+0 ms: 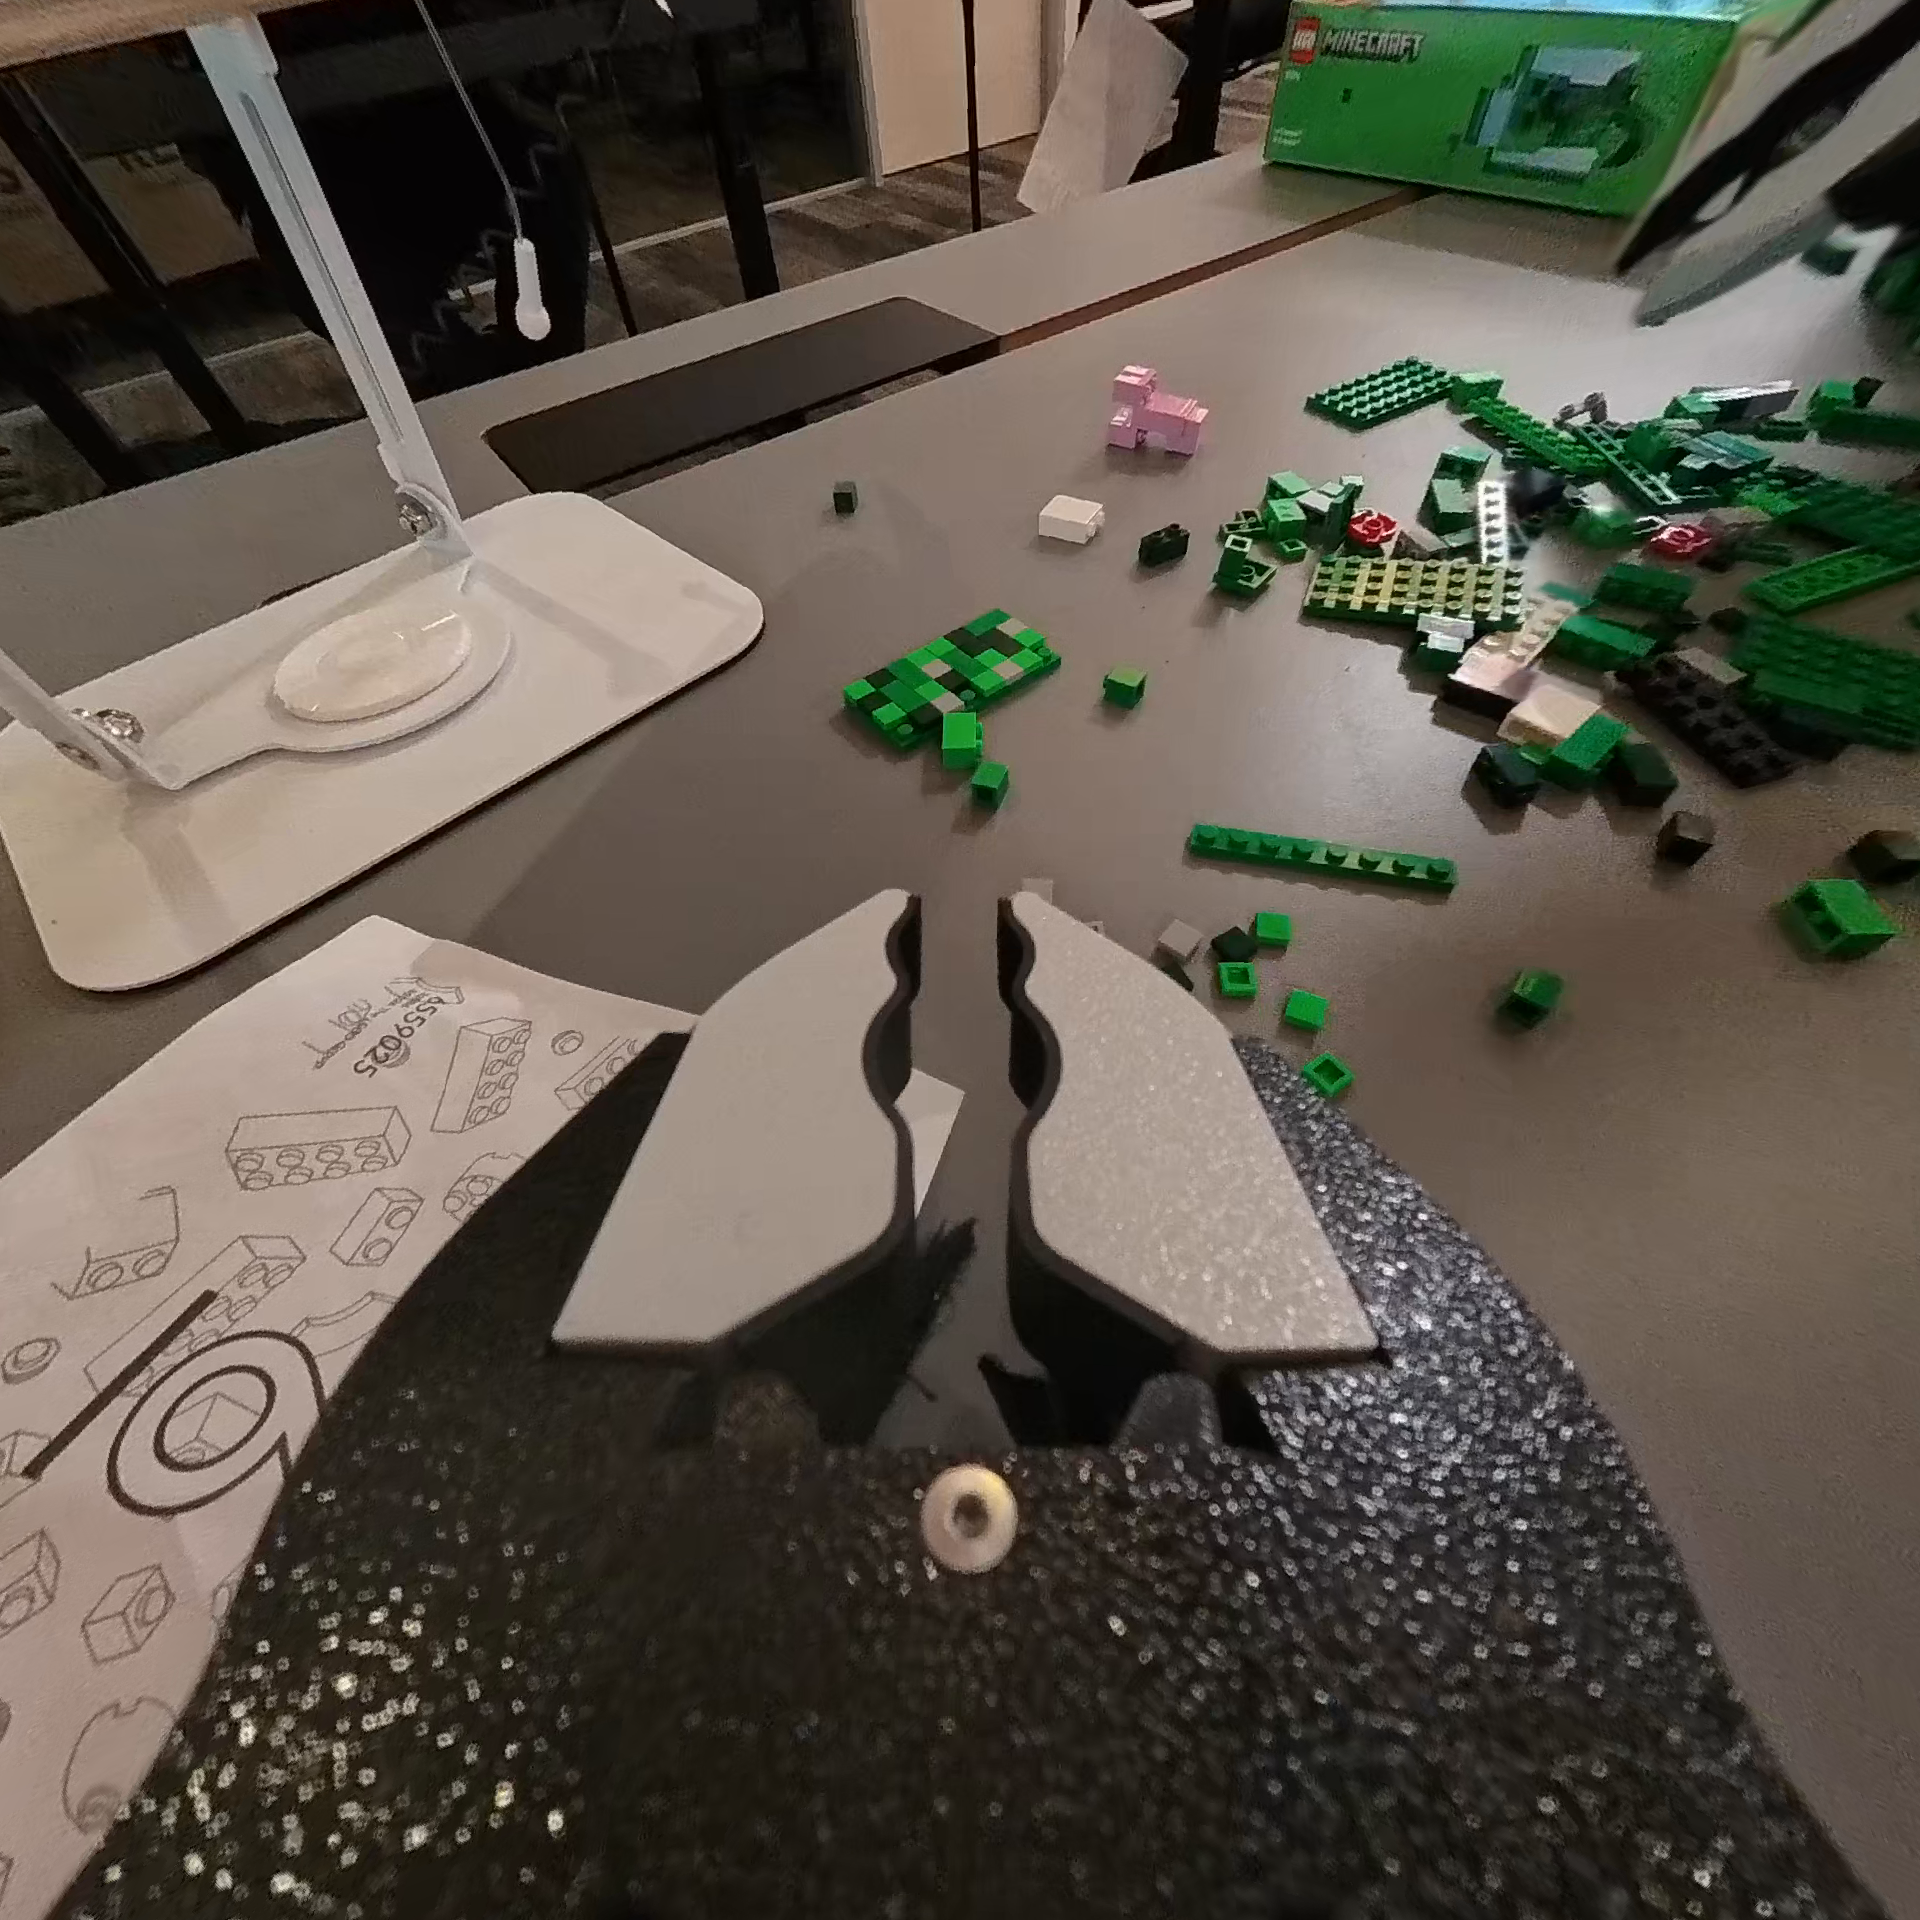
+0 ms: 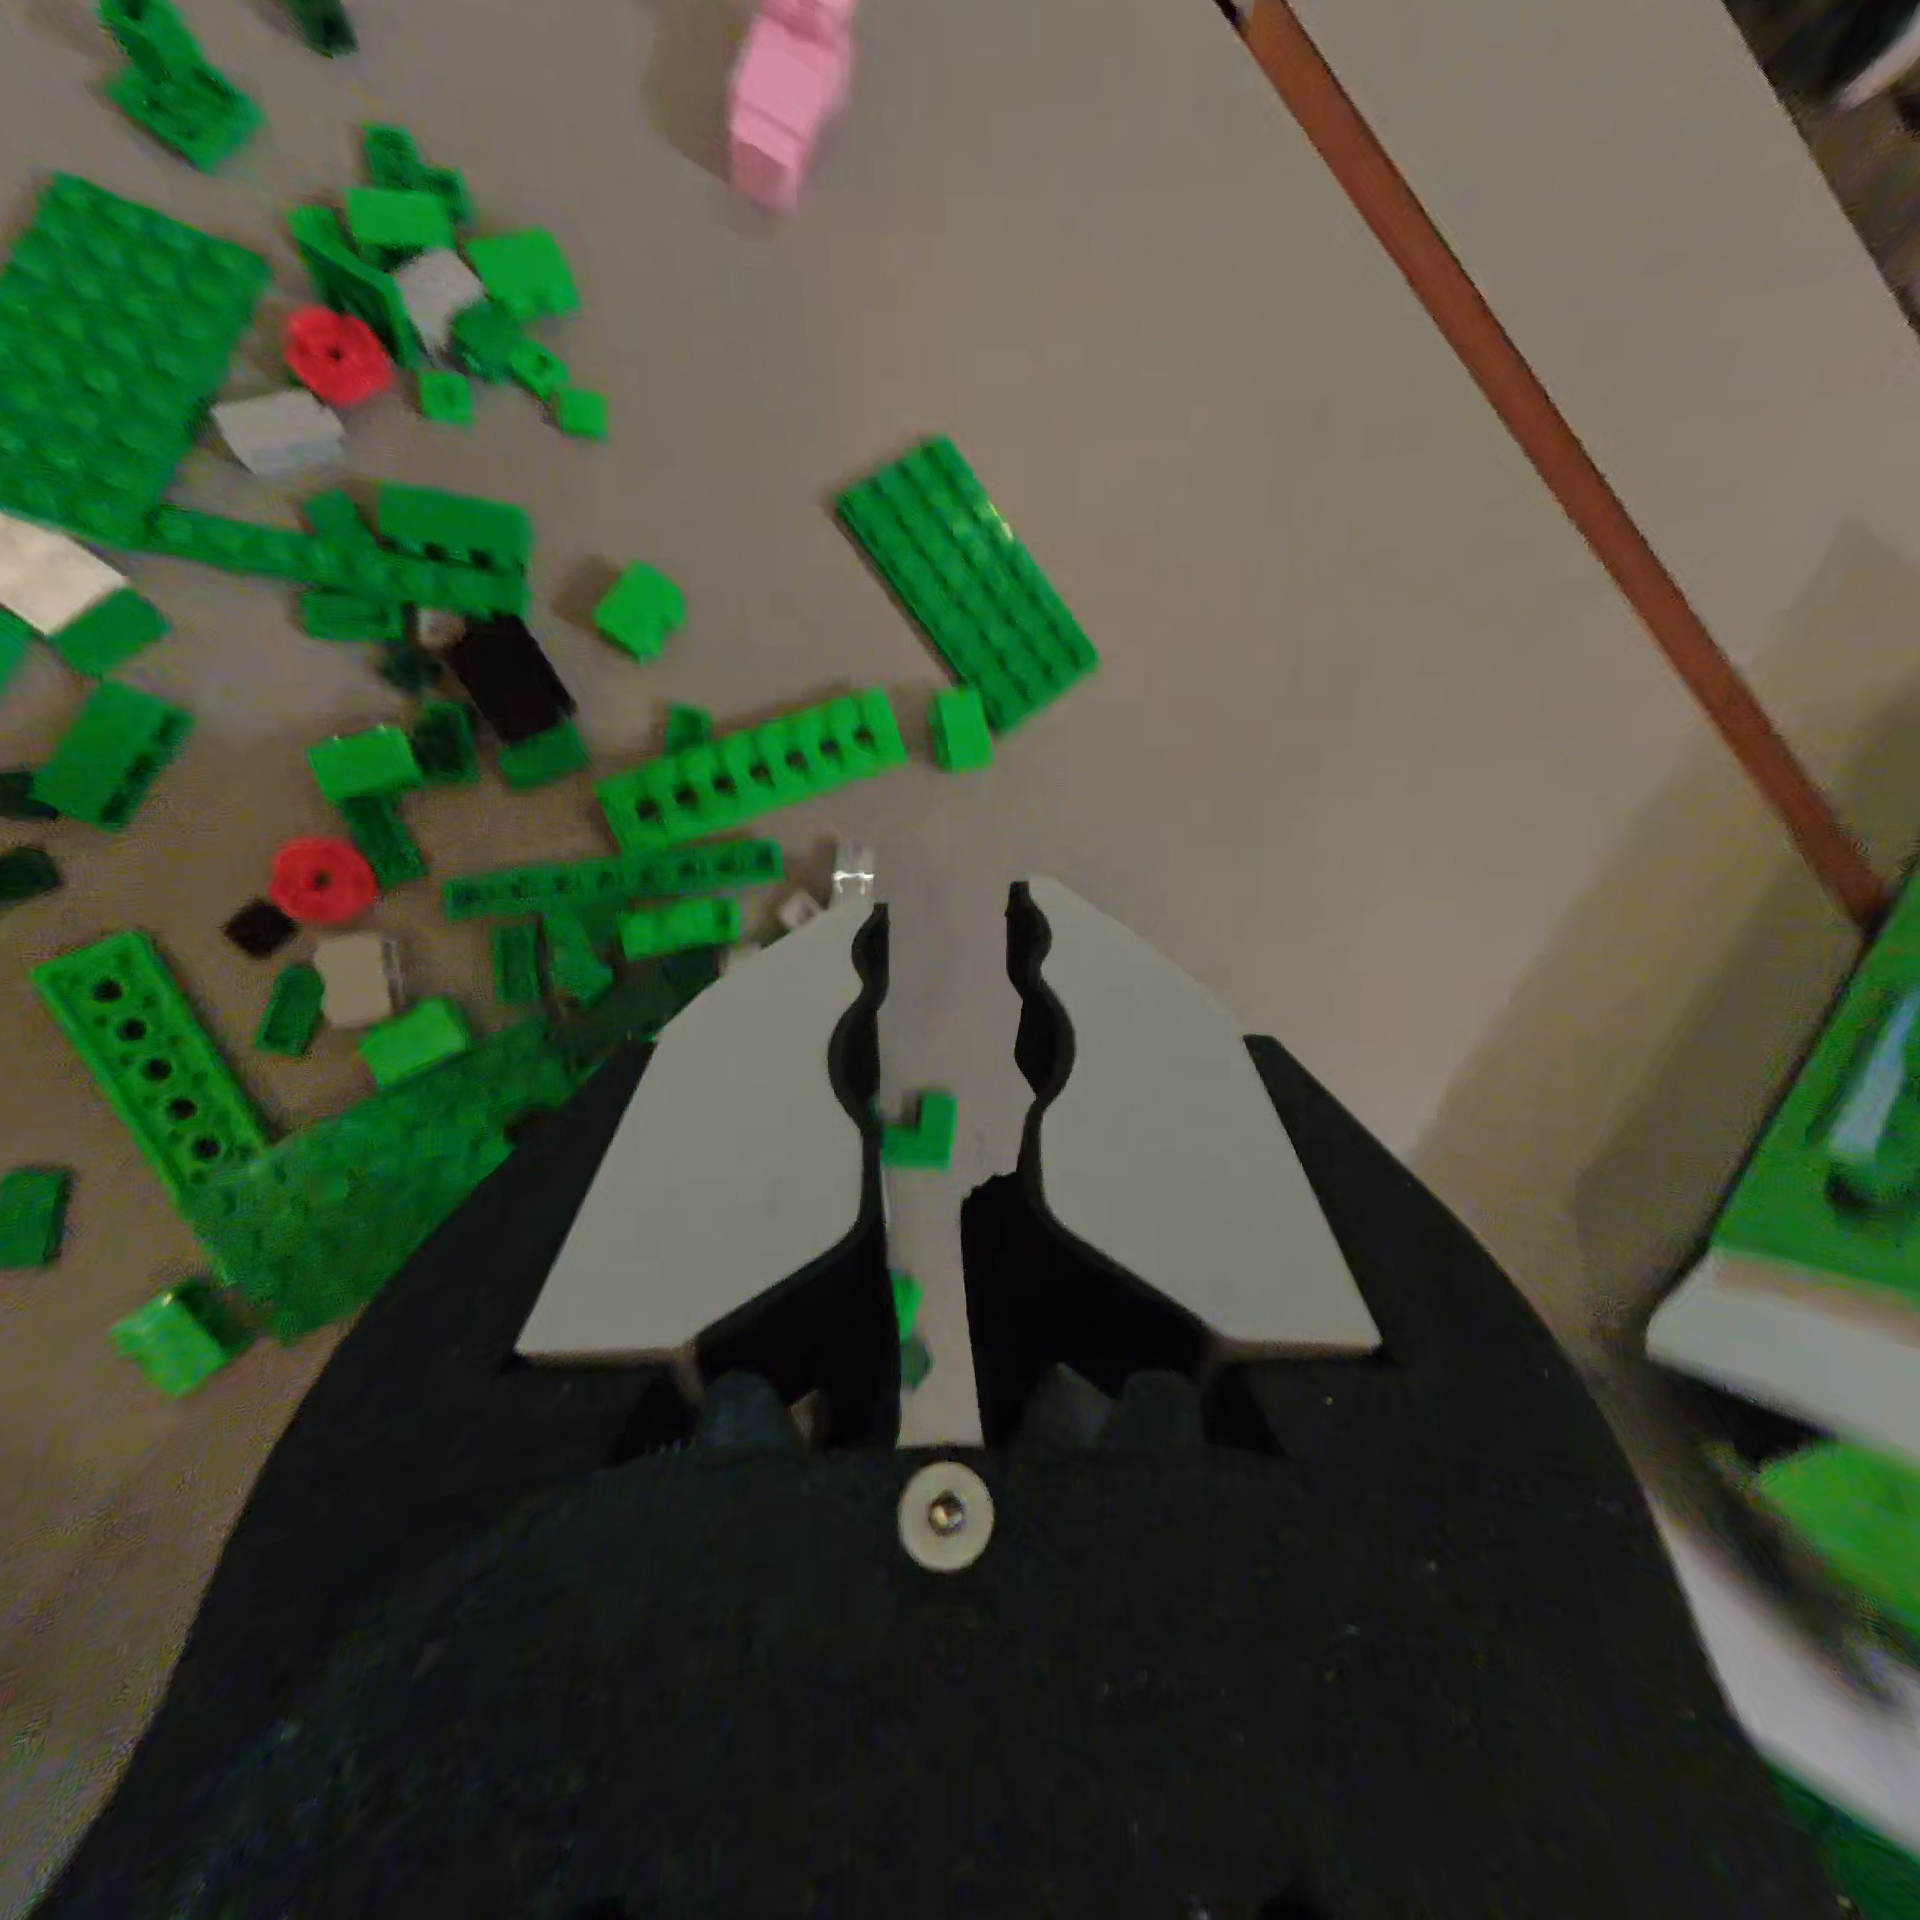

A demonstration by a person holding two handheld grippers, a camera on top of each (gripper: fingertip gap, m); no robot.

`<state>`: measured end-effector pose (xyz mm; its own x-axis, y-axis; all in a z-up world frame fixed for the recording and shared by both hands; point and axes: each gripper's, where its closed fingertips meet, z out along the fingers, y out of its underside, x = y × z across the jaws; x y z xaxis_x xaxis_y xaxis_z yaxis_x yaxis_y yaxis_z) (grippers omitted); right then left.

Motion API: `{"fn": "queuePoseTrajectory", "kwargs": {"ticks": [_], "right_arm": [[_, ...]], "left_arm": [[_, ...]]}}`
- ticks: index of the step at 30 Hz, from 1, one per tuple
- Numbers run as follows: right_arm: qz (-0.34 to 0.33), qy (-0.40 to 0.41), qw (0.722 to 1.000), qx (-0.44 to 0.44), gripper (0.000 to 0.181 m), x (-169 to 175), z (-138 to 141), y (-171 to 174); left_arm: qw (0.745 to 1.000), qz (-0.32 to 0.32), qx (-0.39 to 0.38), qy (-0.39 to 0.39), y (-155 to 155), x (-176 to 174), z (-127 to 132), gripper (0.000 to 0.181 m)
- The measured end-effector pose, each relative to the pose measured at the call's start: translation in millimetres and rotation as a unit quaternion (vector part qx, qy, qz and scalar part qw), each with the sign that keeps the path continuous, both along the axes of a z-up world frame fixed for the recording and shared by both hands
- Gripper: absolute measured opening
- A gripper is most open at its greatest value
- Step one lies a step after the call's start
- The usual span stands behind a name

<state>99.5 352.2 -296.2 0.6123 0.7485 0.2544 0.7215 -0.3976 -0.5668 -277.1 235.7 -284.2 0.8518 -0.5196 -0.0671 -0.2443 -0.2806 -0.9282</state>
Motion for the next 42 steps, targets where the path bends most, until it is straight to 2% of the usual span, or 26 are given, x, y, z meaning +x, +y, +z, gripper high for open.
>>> {"fn": "queuePoseTrajectory", "kwargs": {"ticks": [4,11,18,24,29,32,37,42], "right_arm": [[-0.085,0.021,0.996,0.0,0.022,44,0,-25],[-0.162,0.03,0.986,0.039,0.023,90,6,-54],[-0.199,0.051,0.978,0.032,0.022,113,1,-65],[-0.198,0.069,0.978,0.022,0.023,111,1,-67],[-0.192,0.076,0.978,0.006,0.023,106,-3,-69],[-0.164,0.1,0.981,-0.005,0.021,90,-1,-73],[-0.059,0.145,0.987,-0.03,0.022,35,5,-88],[0.049,0.141,0.987,-0.051,0.025,-26,1,-105]], "left_arm": [[1.0,0.001,0.0,0.0,0,0,0,0.013],[1.0,0.0,0.008,-0.01,-1,-1,3,0.015],[1.0,0.005,0.007,-0.021,0,-3,5,0.015],[1.0,0.007,0.007,-0.021,1,-3,5,0.015],[1.0,0.008,0.007,-0.024,1,-4,5,0.015],[1.0,0.008,0.006,-0.022,1,-3,5,0.015],[1.0,0.007,0.004,-0.022,1,-3,4,0.016],[1.0,0.007,0.004,-0.022,1,-3,4,0.016]]}}
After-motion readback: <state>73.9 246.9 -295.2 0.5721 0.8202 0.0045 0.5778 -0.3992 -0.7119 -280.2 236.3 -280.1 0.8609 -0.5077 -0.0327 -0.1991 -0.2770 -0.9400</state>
